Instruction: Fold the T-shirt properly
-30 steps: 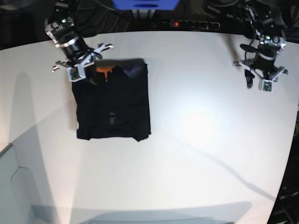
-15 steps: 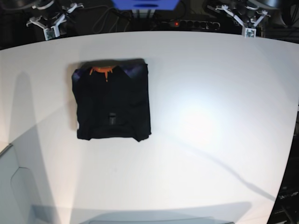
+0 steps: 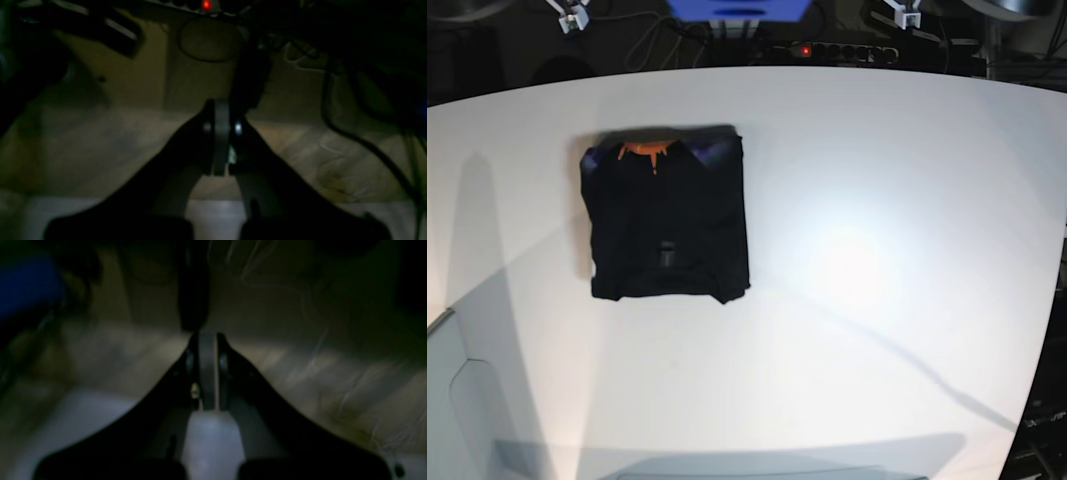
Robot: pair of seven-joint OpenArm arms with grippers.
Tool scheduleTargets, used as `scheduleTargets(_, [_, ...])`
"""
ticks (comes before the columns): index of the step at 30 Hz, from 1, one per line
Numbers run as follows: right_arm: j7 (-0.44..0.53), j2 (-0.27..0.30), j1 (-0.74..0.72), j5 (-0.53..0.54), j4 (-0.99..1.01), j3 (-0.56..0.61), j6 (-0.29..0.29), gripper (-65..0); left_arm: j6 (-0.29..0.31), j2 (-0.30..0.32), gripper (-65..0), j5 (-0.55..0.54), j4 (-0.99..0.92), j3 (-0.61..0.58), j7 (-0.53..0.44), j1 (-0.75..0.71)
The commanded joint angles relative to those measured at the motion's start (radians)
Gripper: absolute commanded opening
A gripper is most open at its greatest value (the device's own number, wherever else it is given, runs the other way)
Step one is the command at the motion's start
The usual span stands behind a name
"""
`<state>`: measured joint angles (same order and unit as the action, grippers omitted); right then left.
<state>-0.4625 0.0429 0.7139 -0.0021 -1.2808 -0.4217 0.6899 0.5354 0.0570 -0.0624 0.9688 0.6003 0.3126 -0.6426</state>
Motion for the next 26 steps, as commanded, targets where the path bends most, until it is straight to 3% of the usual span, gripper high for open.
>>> scheduleTargets(1, [0.041, 0.013, -0.020, 0.017, 0.063, 0.022, 0.008, -65.0, 0.007, 0.019, -65.0, -0.014, -0.081, 0.000, -0.039, 0.019])
scheduleTargets(6, [0.235, 0.051, -0.149, 0.017, 0.410, 0.156, 0.008, -65.0, 0.004, 0.096, -65.0, -0.014, -0.549, -0.093, -0.261, 0.224])
scheduleTargets(7, [0.272, 0.061, -0.162, 0.017, 0.450, 0.182, 0.008, -65.0, -0.028, 0.105, -65.0, -0.014, -0.620, -0.130, -0.306, 0.257])
scheduleTargets(10, [0.402, 0.064, -0.191, 0.017, 0.542, 0.228, 0.003, -65.0, -0.199, 0.117, -65.0, -0.014, -0.722, -0.265, -0.390, 0.321])
scheduleTargets(13, [0.531, 0.055, -0.213, 0.018, 0.616, 0.232, -0.194, -65.0, -0.308, 0.116, -65.0, -0.024, -0.727, -0.356, -0.401, 0.352])
scheduleTargets(17, [0.635, 0.019, -0.274, 0.018, 0.771, 0.237, -0.487, -65.0, -0.332, 0.109, -65.0, -0.020, -0.738, -0.366, -0.398, 0.383])
scheduleTargets(19, [0.680, 0.015, -0.310, 0.018, 0.847, 0.237, -0.603, -65.0, -0.334, 0.108, -65.0, -0.014, -0.739, -0.368, -0.396, 0.384])
scheduleTargets(24, [0.787, 0.007, -0.365, 0.017, 0.973, 0.237, -0.784, -65.0, -0.335, 0.109, -65.0, -0.014, -0.742, -0.369, -0.396, 0.406])
scheduleTargets(26, [0.804, 0.005, -0.385, 0.017, 1.010, 0.238, -0.820, -65.0, -0.335, 0.111, -65.0, -0.014, -0.742, -0.369, -0.396, 0.406])
